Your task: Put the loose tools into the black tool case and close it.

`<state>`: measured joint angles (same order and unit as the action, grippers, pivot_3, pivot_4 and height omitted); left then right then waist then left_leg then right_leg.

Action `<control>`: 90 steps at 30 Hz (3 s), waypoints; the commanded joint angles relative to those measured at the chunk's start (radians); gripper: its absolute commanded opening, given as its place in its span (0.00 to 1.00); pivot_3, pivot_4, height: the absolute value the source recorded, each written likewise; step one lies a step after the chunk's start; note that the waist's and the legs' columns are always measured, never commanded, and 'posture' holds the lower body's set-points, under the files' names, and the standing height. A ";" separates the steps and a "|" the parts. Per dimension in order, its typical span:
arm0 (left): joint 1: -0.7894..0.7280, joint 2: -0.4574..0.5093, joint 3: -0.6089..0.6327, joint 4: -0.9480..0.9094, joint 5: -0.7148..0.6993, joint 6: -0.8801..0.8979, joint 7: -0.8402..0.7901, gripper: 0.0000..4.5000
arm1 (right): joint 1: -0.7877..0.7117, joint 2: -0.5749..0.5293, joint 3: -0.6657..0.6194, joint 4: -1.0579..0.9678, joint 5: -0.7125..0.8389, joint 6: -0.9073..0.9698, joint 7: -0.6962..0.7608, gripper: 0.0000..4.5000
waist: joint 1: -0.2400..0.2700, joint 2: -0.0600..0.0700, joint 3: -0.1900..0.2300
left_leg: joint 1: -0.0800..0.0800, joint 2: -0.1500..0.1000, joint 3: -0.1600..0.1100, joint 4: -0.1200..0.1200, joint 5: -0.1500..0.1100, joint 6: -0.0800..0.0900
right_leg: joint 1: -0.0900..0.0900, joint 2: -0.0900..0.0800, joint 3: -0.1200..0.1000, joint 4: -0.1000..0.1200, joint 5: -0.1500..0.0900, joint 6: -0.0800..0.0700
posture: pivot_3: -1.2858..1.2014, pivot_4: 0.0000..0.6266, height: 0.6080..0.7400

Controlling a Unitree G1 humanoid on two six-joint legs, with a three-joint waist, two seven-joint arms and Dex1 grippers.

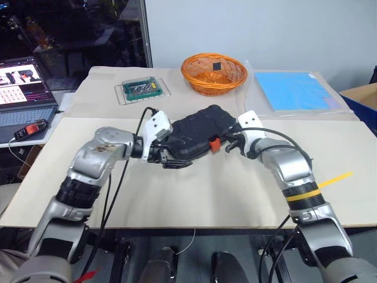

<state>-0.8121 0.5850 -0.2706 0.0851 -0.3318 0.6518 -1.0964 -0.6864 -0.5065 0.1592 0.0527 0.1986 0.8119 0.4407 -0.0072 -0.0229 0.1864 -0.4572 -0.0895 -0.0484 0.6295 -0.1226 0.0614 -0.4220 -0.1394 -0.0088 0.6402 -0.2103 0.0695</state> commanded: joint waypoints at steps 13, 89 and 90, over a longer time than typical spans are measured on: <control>-0.107 -0.091 -0.051 0.302 0.156 -0.138 -0.048 1.00 | 0.130 0.122 -0.107 -0.268 0.096 0.073 -0.054 0.76 | -0.006 0.000 0.000 | 0.006 0.001 0.000 -0.001 -0.005 -0.008 | 0.001 0.000 0.000 -0.001 -0.003 0.005 | 0.52 0.24 1.00; 0.006 -0.099 0.011 0.207 0.198 -0.069 0.045 1.00 | 0.004 0.178 0.011 -0.092 -0.100 0.055 0.054 0.91 | -0.031 0.000 -0.004 | 0.018 0.000 -0.002 -0.006 -0.005 -0.010 | 0.000 0.010 0.019 -0.002 0.003 0.003 | 0.52 0.24 1.00; 0.004 -0.102 0.011 0.212 0.200 -0.071 0.047 1.00 | 0.013 0.166 0.007 -0.126 -0.099 0.090 0.053 0.91 | -0.030 0.000 -0.004 | 0.018 0.000 -0.002 -0.007 -0.005 -0.010 | 0.000 0.010 0.019 -0.003 0.003 0.003 | 0.52 0.24 1.00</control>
<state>-0.8252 0.4794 -0.2427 0.2659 -0.1509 0.5674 -1.0516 -0.6785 -0.3287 0.1868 0.0029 0.0900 0.8569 0.4975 -0.0371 -0.0225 0.1823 -0.4394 -0.0896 -0.0502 0.6221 -0.1277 0.0518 -0.4222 -0.1293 0.0107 0.6371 -0.2070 0.0728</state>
